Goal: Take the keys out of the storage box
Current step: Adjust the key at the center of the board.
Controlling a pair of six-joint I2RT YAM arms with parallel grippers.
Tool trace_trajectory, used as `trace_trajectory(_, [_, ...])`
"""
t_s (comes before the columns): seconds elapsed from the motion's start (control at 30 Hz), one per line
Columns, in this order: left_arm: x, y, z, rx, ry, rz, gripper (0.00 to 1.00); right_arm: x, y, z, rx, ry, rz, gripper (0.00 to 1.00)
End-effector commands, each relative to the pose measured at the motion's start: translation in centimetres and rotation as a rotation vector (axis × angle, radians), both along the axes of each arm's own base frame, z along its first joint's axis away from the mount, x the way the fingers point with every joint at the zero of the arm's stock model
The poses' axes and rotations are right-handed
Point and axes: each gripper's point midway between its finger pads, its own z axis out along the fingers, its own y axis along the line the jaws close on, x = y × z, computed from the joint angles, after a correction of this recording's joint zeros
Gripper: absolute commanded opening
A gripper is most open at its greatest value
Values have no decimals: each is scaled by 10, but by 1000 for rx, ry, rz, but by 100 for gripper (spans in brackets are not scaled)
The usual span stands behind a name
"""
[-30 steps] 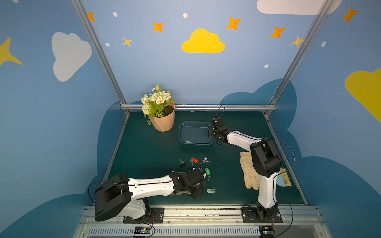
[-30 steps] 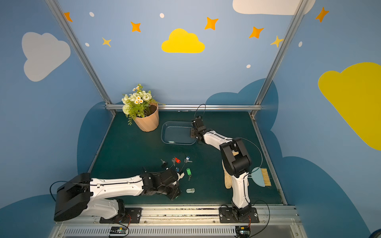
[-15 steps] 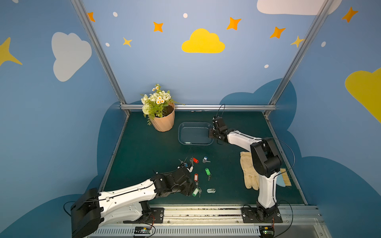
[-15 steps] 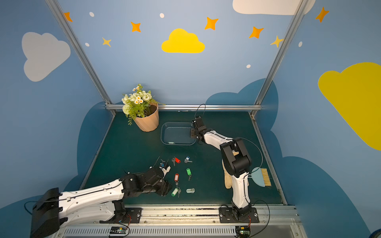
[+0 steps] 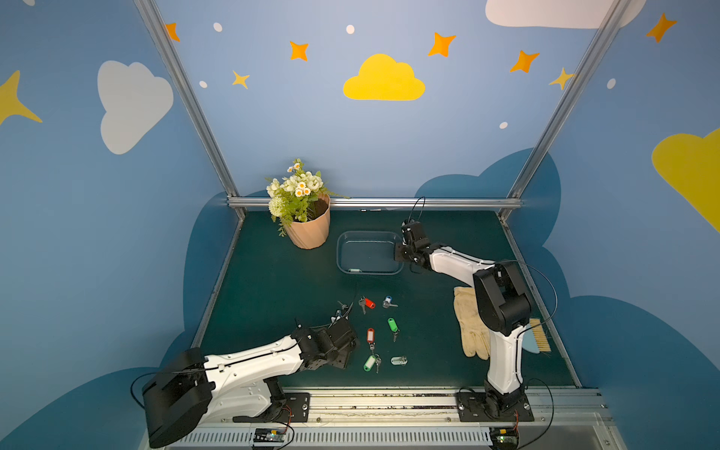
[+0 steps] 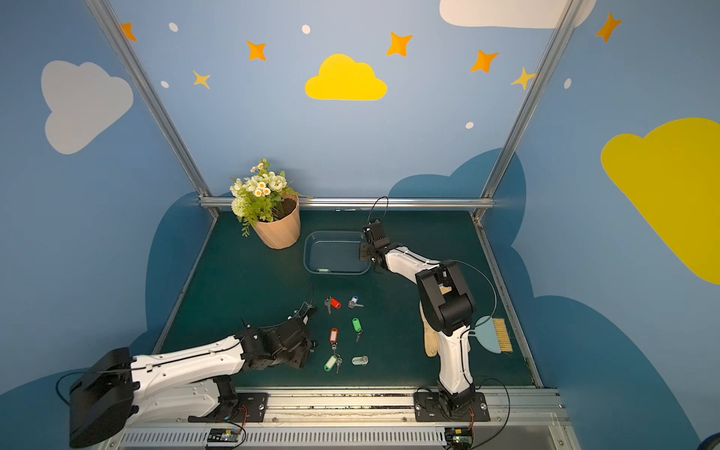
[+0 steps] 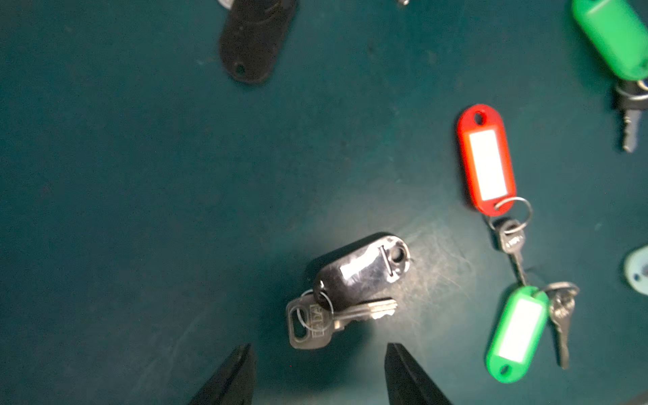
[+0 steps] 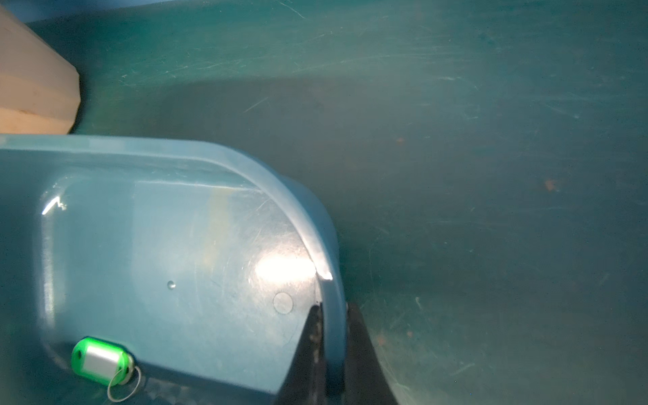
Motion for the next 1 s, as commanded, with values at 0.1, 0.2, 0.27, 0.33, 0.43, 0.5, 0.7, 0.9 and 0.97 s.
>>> trace_trajectory(0.1, [14, 2, -4, 109, -3, 16, 50, -16, -4, -28, -53, 98, 31, 0])
trace_trajectory(0.2, [18, 1, -8, 112, 0, 24, 47, -16, -6, -29, -56, 100, 29, 0])
trace_trajectory(0.27, [21, 0, -10, 109, -2, 30, 43, -15, -7, -29, -55, 100, 28, 0])
trace_trajectory(0.33, [26, -1, -11, 114, -7, 36, 41, -14, -7, -29, -52, 98, 27, 0])
trace_trajectory(0.43, [33, -3, -12, 127, -16, 35, 41, -14, -7, -30, -48, 99, 27, 0])
trace_trajectory(0.5, [37, -5, -13, 129, -16, 32, 40, -14, -7, -30, -48, 100, 30, 0])
trace_trajectory(0.7, [45, -5, -5, 132, -29, 34, 48, -15, -9, -30, -43, 105, 30, 0])
trace_trajectory(0.9, [51, -6, 44, 46, -114, 31, 71, -12, -13, -20, -31, 67, 20, 0])
trace_trajectory(0.97, [54, -4, 69, -5, -160, 36, 77, -10, -12, -14, -12, 31, 22, 0])
